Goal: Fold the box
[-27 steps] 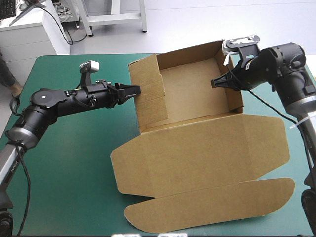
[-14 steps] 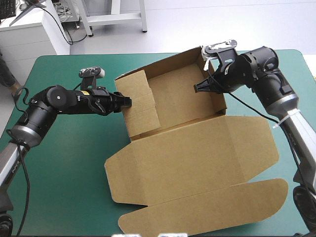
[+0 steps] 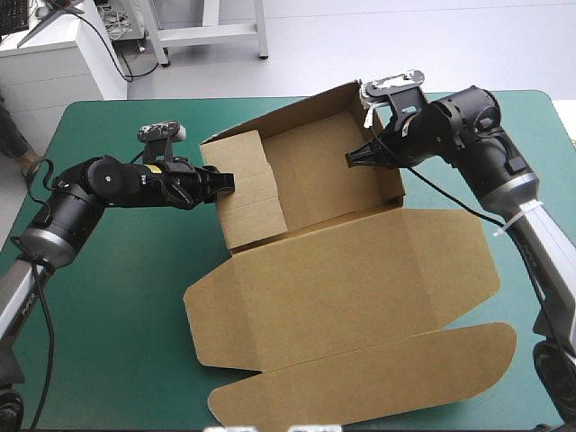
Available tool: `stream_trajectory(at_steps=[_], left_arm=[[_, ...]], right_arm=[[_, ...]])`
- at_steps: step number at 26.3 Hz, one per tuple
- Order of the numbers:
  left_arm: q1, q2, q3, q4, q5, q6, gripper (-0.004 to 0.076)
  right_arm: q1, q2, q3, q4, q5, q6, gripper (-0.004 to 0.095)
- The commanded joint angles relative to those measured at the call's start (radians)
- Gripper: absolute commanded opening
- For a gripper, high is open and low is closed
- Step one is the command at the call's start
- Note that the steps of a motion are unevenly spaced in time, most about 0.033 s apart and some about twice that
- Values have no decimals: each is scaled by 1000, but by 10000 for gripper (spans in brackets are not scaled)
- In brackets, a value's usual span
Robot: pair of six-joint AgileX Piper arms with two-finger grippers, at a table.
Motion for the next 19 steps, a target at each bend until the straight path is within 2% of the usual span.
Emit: stream_trajectory(at_steps=[1, 4, 9, 12, 14, 17, 19], left_arm=[[-8, -20, -33, -78, -51, -38, 330], [-8, 22, -33, -81, -41, -56, 330], [-8, 62, -31, -147, -78, -48, 330], [-8, 63, -31, -198, -93, 41, 330], [2, 63, -31, -205, -51, 110, 335], [31, 65, -31, -207, 15, 118, 393], [47, 64, -31, -219, 24, 118, 466]], right_arm=[[11, -47, -35, 155, -105, 3, -13], [11, -47, -35, 238, -138, -25, -13], [11, -47, -35, 245, -139, -39, -13], [11, -47, -35, 235, -139, -45, -13], [11, -47, -35, 224, -137, -45, -13], [11, -47, -35, 222, -133, -45, -13], [11, -47, -35, 222, -133, -45, -13]])
